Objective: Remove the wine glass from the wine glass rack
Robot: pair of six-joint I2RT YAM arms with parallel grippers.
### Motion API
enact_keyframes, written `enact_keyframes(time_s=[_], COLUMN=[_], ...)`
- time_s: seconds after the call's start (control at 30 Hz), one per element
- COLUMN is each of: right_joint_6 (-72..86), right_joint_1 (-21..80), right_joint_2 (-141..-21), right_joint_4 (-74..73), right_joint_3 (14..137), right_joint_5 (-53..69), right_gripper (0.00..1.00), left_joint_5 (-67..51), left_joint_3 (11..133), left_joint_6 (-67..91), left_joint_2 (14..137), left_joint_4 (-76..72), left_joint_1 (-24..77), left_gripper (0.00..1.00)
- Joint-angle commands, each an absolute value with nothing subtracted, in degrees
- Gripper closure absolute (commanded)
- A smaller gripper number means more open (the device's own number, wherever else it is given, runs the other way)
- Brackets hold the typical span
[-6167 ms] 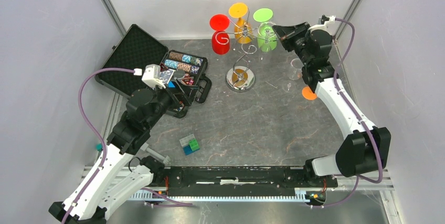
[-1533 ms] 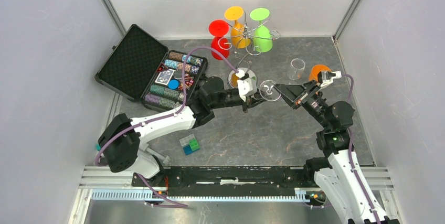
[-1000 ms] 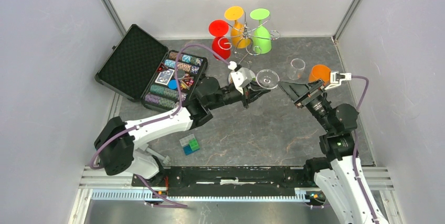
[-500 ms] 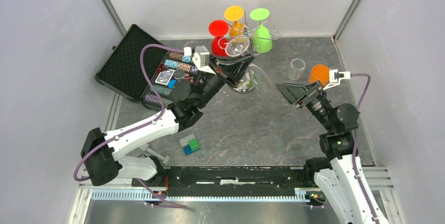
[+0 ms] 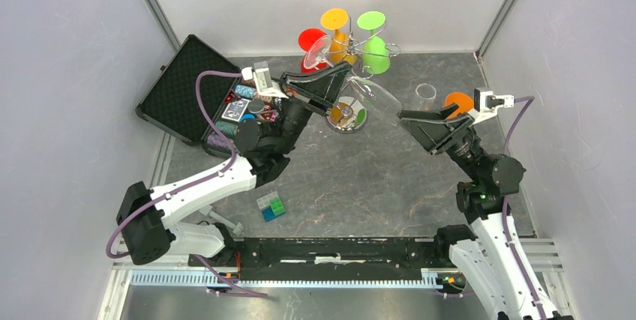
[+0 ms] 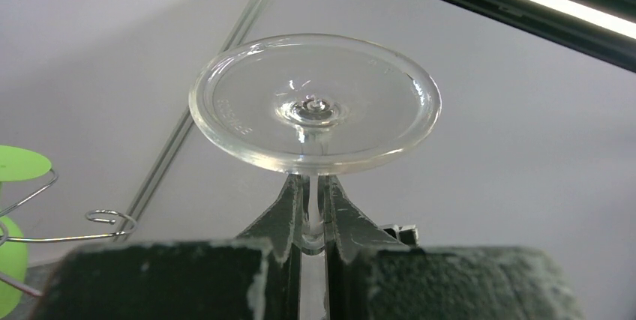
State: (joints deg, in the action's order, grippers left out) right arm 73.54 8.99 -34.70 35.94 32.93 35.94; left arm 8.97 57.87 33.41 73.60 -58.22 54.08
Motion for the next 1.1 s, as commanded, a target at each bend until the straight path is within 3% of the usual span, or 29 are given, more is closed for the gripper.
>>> enact_keyframes(time_s=[0.0,0.2,0.6,0.83,1.07], right_joint_6=[79.0,81.1,83.9,81.4,77.7], right_joint_1=[9.2,9.4,9.8,10.1,10.2], right_joint_2=[-36.2,-36.7,-40.9,-42.9,-43.2], right_joint_4=[45.2,50.8,62.1,61.0,54.5], right_joint_3=[33.1,32.2,32.3,34.9,36.5], right_joint_5=[39.0,39.4,37.9,37.9,36.1], right_gripper=[0.31,0.44,0.55,0.6,0.77], left_joint_5=[10.9,9.7,8.1,6.9,5.8], left_joint_3=[59.6,60.1,59.9,60.1,60.6], left_joint_6=[38.3,40.7,48.1,50.5,54.1], left_joint_2=[74.8,76.3,78.0,78.4,77.9], left_joint_4=[-67.5,-68.6,-70.5,-70.4,-67.5], left_joint_1=[54.1,54.1,54.1,54.1,54.1], left_gripper=[0.98,0.98,0.98,0.98,0.98])
